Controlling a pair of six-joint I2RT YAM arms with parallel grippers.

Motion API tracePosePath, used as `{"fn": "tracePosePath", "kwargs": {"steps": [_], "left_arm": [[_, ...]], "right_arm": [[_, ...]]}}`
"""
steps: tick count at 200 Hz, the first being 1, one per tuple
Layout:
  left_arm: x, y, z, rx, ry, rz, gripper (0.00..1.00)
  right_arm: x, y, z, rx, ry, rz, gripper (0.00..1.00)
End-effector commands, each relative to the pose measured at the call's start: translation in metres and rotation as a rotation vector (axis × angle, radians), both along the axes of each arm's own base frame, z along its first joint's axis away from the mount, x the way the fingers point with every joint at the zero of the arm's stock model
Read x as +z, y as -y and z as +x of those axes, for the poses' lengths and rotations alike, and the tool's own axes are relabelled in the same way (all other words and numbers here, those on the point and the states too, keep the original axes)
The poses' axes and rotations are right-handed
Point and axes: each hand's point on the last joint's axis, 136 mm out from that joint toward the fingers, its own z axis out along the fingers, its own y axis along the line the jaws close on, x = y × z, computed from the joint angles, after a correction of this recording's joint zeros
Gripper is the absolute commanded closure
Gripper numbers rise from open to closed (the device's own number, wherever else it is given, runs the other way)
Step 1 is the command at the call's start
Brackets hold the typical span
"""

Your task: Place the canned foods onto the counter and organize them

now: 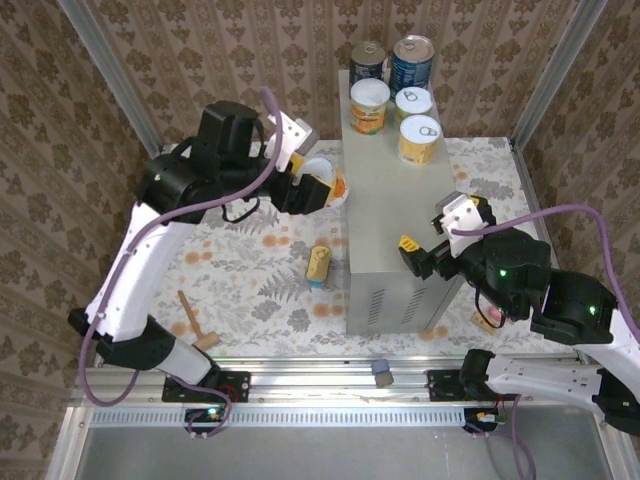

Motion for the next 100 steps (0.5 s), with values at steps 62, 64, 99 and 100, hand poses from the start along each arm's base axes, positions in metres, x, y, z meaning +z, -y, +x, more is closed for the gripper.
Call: {"fn": "tracePosePath", "kwargs": {"steps": [62, 64, 99, 100], "left_arm": [[0.009, 0.036, 0.002, -0.016, 0.082, 0.062, 0.39], [0.008, 0.038, 0.002, -0.018, 0.082, 0.066, 0.39], [0.002, 0.061, 0.003, -0.047, 0.084, 0.083, 0.38], [0.002, 0.062, 0.003, -0.048, 0.084, 0.083, 0.38]], "right_arm": [[0.008, 0.016, -0.003, -0.048, 0.018, 0.057, 0.00], [0.008, 0.016, -0.003, -0.048, 0.017, 0.056, 0.00], [0.007, 0.022, -0.006, -0.055, 0.014, 0.067, 0.00], [0.007, 0.022, -0.006, -0.055, 0.014, 0.067, 0.00]]}}
